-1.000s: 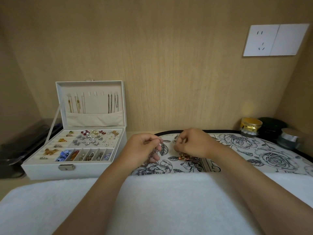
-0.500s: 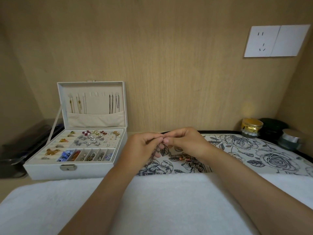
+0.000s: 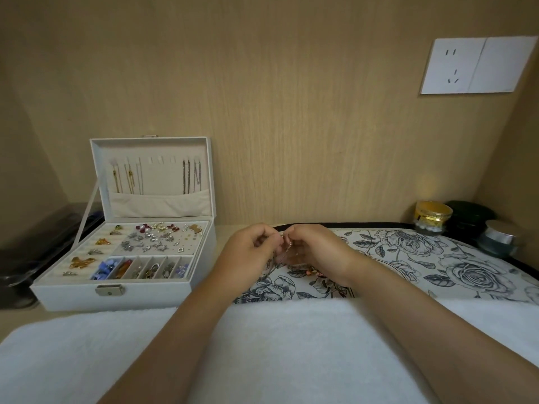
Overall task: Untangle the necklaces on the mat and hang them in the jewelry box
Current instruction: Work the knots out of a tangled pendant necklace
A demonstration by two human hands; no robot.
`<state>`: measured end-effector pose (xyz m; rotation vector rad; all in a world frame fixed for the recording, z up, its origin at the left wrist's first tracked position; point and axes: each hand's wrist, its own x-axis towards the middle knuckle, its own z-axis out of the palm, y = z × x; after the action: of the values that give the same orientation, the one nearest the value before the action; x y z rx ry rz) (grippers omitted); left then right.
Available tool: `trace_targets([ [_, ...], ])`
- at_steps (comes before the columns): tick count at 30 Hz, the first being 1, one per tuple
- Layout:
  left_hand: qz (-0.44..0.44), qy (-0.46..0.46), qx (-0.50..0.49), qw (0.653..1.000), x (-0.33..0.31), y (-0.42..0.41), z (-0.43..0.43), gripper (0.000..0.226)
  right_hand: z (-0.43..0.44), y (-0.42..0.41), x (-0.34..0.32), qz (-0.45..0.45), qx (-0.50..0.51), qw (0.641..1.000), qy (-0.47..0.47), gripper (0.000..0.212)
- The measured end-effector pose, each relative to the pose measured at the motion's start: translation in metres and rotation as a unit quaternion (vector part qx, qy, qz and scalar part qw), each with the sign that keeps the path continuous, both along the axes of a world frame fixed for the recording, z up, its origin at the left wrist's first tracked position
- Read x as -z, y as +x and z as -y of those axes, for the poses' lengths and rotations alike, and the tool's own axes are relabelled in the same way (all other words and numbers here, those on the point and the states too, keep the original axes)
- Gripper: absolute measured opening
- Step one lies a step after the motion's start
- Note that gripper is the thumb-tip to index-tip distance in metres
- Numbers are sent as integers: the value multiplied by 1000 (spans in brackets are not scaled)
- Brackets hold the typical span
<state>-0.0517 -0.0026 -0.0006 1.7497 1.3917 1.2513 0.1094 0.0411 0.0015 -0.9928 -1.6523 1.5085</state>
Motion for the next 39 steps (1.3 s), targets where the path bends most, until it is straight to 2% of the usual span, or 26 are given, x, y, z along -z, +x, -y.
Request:
trace_targets([
  [4,76,-68,24,995,-6,3,2,24,3,-2,0,-8,-36,999,-14,33],
  [7,115,-93,22,989,-10,-1,0,29,5,-3,-4,-9,-36,999,-17,31],
  [11,142,-85,26,986,-26,-9,-3,29,10,1,-12,2,-33,999,23,26],
  [13,110,-76,17,991,-33,-12,-3,31,14,2,-17,12,-18,999,43,21],
  [16,-2,-42,-5,999,-40,-20,0,27,17,1,-25,24,14,998,64,17],
  [19,-50,-36,9,998,-50,-29,0,18,15,-3,-36,45,40,994,89,20],
  [22,-143,-39,22,989,-65,-39,-5,22,13,-13,-55,53,53,989,126,21],
  [24,-153,-15,17,988,-75,-48,-7,20,10,-23,-68,57,64,984,158,19],
  [31,52,-31,17,998,-106,-99,-5,24,-11,-80,-98,93,126,947,279,18],
  [39,61,51,-129,988,-132,-176,-35,23,-36,-171,-136,91,162,918,351,12],
])
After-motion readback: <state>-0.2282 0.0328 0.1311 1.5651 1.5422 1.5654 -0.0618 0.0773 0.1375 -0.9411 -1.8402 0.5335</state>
